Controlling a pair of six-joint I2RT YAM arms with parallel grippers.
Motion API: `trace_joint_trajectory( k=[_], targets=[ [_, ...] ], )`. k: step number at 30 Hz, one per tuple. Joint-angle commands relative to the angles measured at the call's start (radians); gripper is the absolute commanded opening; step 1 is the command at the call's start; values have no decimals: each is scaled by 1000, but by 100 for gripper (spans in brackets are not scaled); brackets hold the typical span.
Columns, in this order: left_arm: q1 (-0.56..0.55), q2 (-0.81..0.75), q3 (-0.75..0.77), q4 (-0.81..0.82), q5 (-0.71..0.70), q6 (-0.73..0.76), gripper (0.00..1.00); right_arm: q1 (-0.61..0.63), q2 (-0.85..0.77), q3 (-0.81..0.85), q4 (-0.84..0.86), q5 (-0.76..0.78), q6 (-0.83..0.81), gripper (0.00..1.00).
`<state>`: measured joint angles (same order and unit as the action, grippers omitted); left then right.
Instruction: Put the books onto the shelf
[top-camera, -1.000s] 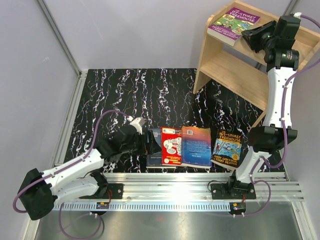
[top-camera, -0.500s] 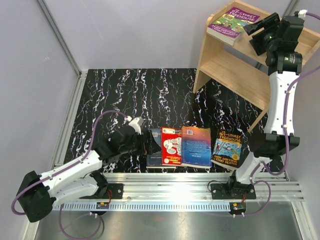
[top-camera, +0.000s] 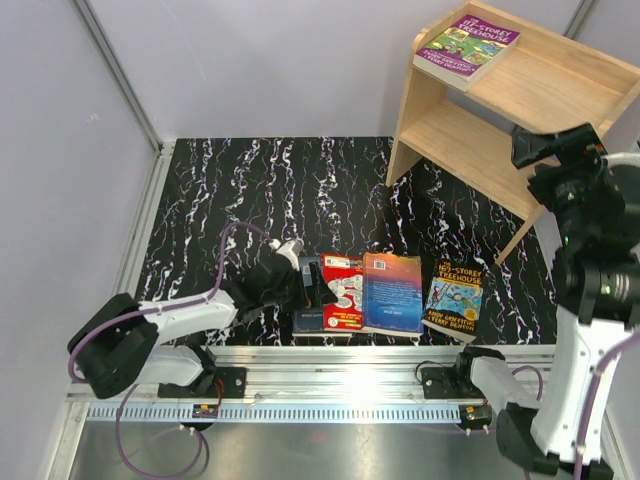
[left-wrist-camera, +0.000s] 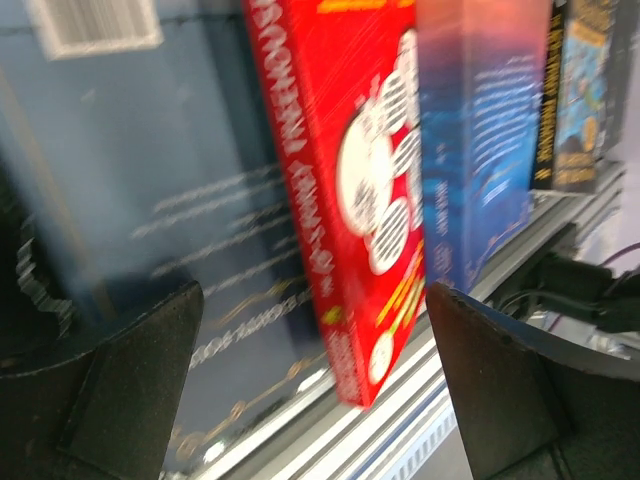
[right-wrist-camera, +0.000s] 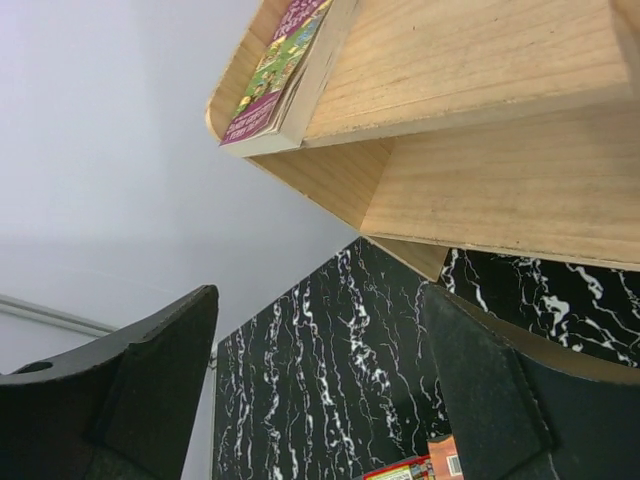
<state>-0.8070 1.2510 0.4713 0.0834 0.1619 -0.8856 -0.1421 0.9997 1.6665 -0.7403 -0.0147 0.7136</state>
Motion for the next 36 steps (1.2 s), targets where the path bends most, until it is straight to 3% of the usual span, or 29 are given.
trace_joint_trajectory(
  k=[1,4,7,10,11,12,13,16,17,20,21,24,26,31,33,36],
  targets=[
    [-18,108,19,167,17,-53,99,-1,-53,-50,-31,36,-62,91],
    [-44,195,53,220,28,-78,97,-1,-98,-74,-88,41,-81,93],
    [-69,267,85,243,31,-108,86,-1,-128,-97,-108,50,-95,93],
    [-90,306,95,243,13,-148,53,-1,-148,-108,-133,50,-98,95],
    [-93,312,93,243,10,-168,35,-1,-156,-117,-136,47,-100,95],
    [-100,315,92,242,4,-176,3,-1,-161,-123,-137,38,-97,95],
    [-101,314,87,237,-4,-184,0,-1,-171,-128,-142,33,-95,95],
    [-103,269,101,198,-28,-170,0,-1,-191,-163,-133,-19,-92,95],
    [-103,248,113,115,-41,-144,0,-1,-211,-197,-122,-49,-94,95],
    [-100,92,224,-136,-142,-60,0,-1,-275,-357,14,-300,-53,95],
    [-98,56,259,-190,-157,-35,0,-1,-295,-414,68,-462,10,98],
    [-77,-41,415,-333,-194,46,0,-1,-384,-650,309,-681,170,100],
    [-67,-68,512,-410,-167,94,0,-1,-456,-797,468,-728,243,100],
    [-64,-61,774,-493,-67,125,0,-1,-535,-967,729,-826,452,100],
    [-64,-56,832,-488,-23,120,0,1,-532,-982,731,-834,461,100],
    [-66,-42,871,-461,34,103,0,2,-500,-964,688,-840,419,90]
  ],
)
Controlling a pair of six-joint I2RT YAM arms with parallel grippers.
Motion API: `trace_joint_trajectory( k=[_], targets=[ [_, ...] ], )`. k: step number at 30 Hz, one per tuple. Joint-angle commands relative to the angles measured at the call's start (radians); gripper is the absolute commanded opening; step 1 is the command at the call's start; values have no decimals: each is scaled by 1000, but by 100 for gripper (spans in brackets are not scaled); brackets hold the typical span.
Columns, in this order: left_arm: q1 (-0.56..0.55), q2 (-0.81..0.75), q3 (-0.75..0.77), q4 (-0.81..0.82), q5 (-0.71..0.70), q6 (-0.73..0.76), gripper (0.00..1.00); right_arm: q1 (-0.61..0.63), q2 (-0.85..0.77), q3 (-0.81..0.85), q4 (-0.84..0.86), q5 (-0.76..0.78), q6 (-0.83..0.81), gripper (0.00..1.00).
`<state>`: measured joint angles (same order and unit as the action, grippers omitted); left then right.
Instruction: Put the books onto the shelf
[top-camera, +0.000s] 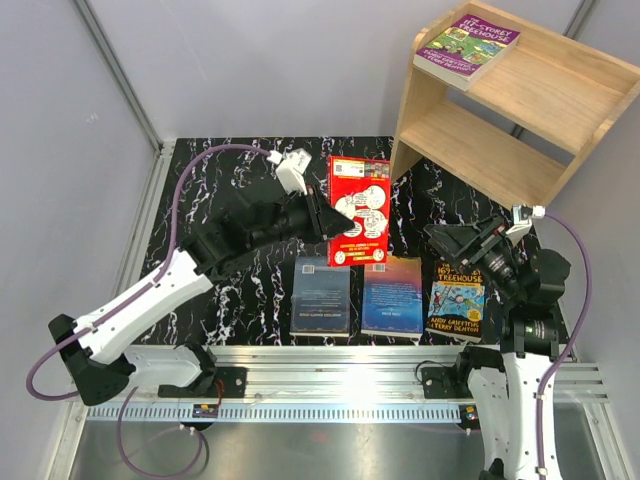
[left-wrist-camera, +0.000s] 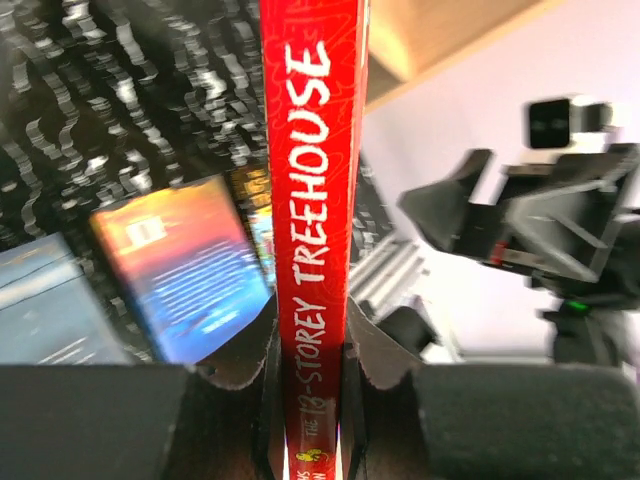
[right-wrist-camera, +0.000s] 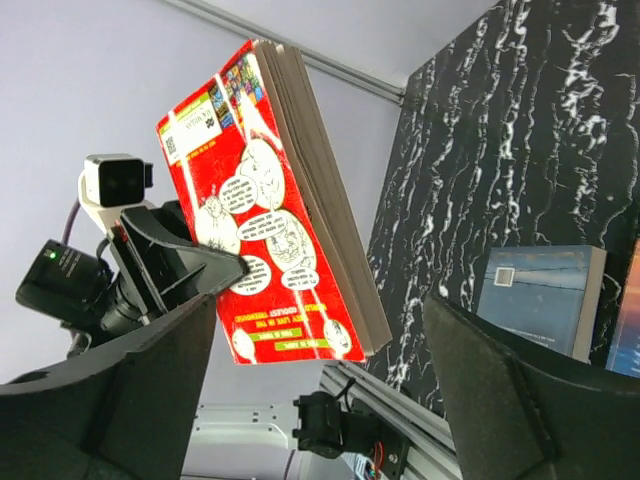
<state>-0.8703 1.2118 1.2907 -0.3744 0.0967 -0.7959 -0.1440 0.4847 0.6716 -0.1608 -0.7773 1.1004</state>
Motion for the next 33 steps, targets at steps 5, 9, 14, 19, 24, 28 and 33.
trace_joint_trajectory(
  k=[5,9,14,19,24,28,33],
  targets=[
    [-2,28,105,25,138,-6,0,73,159,236,-233,42,-317,88],
    [-4,41,127,37,153,-11,0,158,242,335,-347,228,-471,92],
    [-4,57,153,40,161,-17,0,244,353,332,-271,244,-593,96],
    [-2,61,179,38,175,-17,0,244,338,177,66,24,-449,100],
    [1,63,191,43,196,-28,0,245,365,-108,921,-161,97,100],
    [2,52,191,58,209,-37,0,250,536,-202,1442,-169,419,100],
    [11,49,165,69,216,-40,0,274,626,-184,1715,-139,625,100]
  ],
)
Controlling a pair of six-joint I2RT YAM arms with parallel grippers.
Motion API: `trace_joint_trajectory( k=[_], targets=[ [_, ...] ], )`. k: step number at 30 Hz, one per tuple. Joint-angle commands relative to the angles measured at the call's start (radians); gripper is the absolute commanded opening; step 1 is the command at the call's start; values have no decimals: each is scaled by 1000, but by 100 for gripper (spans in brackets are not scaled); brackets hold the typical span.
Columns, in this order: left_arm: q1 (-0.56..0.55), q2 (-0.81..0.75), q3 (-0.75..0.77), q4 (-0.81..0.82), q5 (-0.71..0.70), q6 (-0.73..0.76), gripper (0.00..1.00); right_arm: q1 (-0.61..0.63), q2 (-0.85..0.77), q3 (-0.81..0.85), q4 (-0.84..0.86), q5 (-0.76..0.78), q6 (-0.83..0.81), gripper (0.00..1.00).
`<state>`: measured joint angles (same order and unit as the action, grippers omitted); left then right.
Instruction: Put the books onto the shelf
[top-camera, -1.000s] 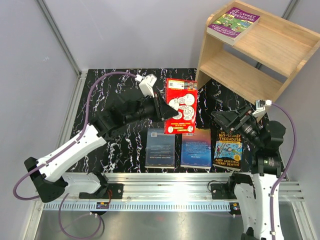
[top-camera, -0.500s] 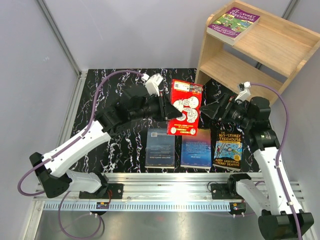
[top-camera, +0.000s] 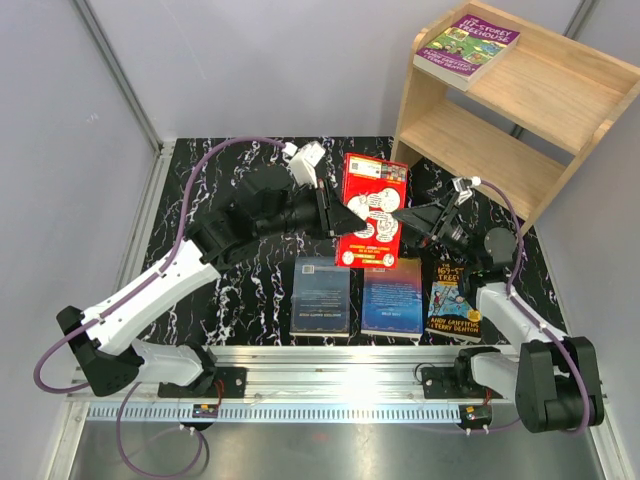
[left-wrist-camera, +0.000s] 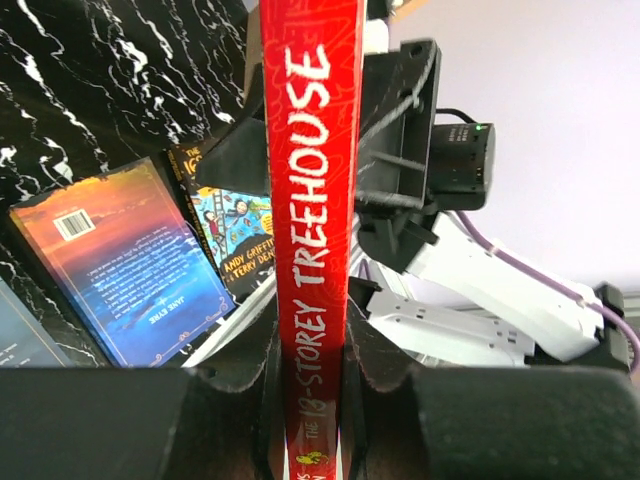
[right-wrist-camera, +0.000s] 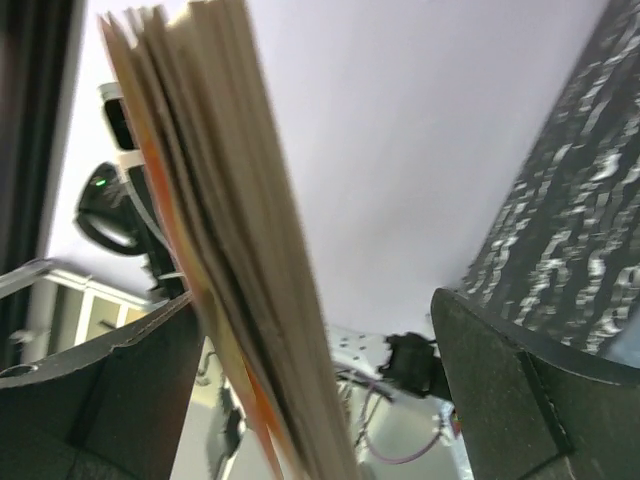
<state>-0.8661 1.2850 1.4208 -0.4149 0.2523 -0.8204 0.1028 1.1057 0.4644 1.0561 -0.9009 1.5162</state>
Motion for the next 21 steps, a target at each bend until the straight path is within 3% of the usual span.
trace_joint_trajectory(
  k=[1,3,6,7,11,14,18,20,21],
  targets=[
    [9,-29,27,122,64,-22,0,29,-4,26,496,-13,208,100],
    [18,-30,9,133,70,-25,0,31,-10,26,496,-16,219,92],
    [26,-32,-2,139,70,-28,0,31,-30,14,492,-20,228,64],
    [29,-30,-2,140,70,-26,0,31,-46,8,487,-23,228,48],
    [32,-21,-11,154,73,-31,0,41,-105,28,386,-62,176,21],
    [32,-4,-20,185,87,-42,0,87,-174,78,187,-84,54,9],
    [32,30,-8,200,97,-48,1,115,-268,166,-214,-76,-118,0],
    [32,54,21,179,96,-33,9,115,-323,281,-412,-41,-280,0],
    [32,59,30,160,79,-11,24,115,-342,343,-722,-9,-365,0]
  ],
)
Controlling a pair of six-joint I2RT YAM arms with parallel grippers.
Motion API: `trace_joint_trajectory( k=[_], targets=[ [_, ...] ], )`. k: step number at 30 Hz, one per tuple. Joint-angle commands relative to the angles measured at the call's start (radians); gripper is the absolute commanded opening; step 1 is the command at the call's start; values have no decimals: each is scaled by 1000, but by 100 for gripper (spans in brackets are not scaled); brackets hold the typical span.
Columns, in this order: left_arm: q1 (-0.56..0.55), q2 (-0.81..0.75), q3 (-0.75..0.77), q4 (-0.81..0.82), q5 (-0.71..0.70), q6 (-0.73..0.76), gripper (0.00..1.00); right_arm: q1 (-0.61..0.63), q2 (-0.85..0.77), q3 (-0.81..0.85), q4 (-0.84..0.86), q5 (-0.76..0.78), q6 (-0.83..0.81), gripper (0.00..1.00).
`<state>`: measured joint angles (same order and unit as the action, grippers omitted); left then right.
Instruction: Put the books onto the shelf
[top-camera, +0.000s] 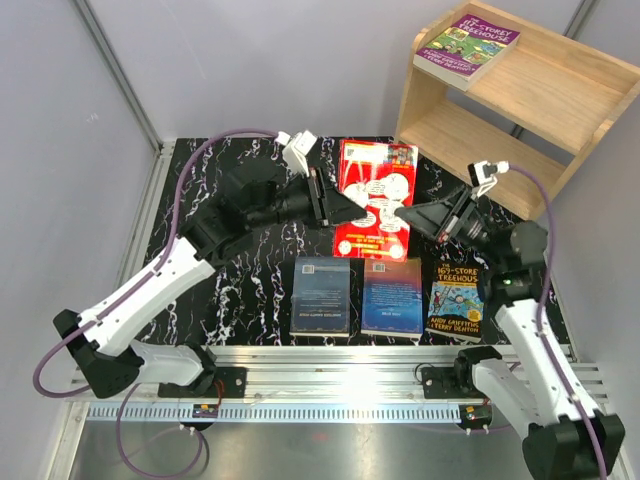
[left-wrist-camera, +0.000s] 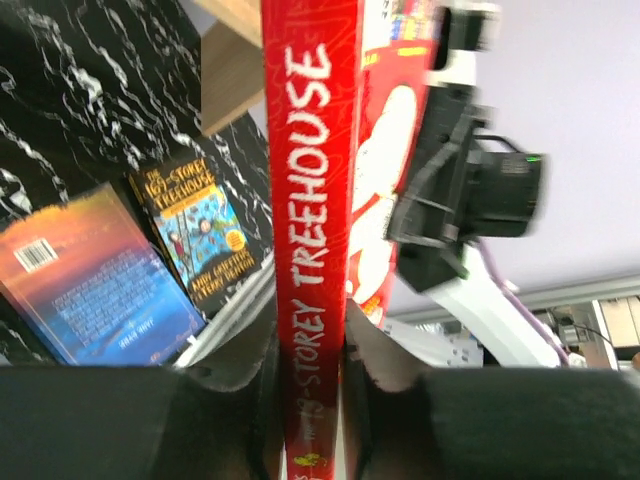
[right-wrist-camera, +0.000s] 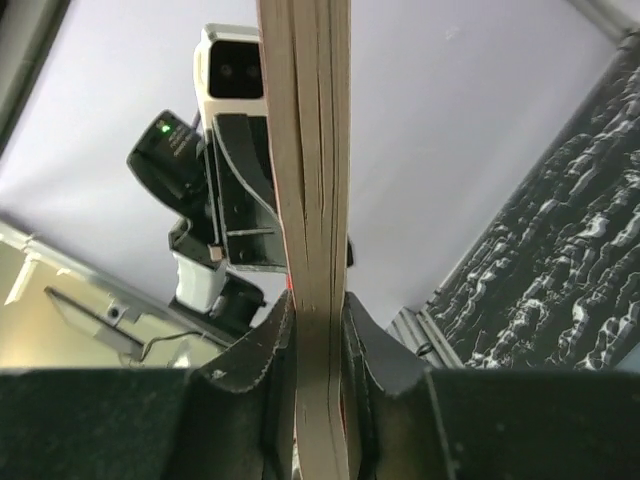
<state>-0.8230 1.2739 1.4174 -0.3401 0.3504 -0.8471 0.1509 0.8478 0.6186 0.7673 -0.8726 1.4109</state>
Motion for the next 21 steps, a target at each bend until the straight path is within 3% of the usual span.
trace_joint_trajectory(
  k=[1,3,4,6,7,8,13,15,21],
  targets=[
    [-11,64,40,44,-37,29,29,67,-104,345,-595,1,-447,0],
    [-11,44,45,0,-123,62,46,67,-95,502,-958,134,-576,0],
    [-11,10,40,-43,-155,86,68,67,-60,642,-1044,168,-663,0],
    [-11,-25,31,-85,-244,114,82,65,-20,763,-1199,254,-711,0],
    [-8,-56,26,-120,-267,138,95,67,17,832,-1218,268,-727,0],
    [-10,-71,20,-135,-287,147,99,65,34,861,-1230,297,-728,0],
    [-4,-174,-44,-227,-396,192,99,65,184,1102,-1324,450,-785,0],
    [-4,-232,-83,-246,-433,191,99,65,244,1206,-1385,588,-791,0],
    [-4,-379,-297,-228,-413,143,99,49,532,1645,-1485,865,-770,0]
  ],
)
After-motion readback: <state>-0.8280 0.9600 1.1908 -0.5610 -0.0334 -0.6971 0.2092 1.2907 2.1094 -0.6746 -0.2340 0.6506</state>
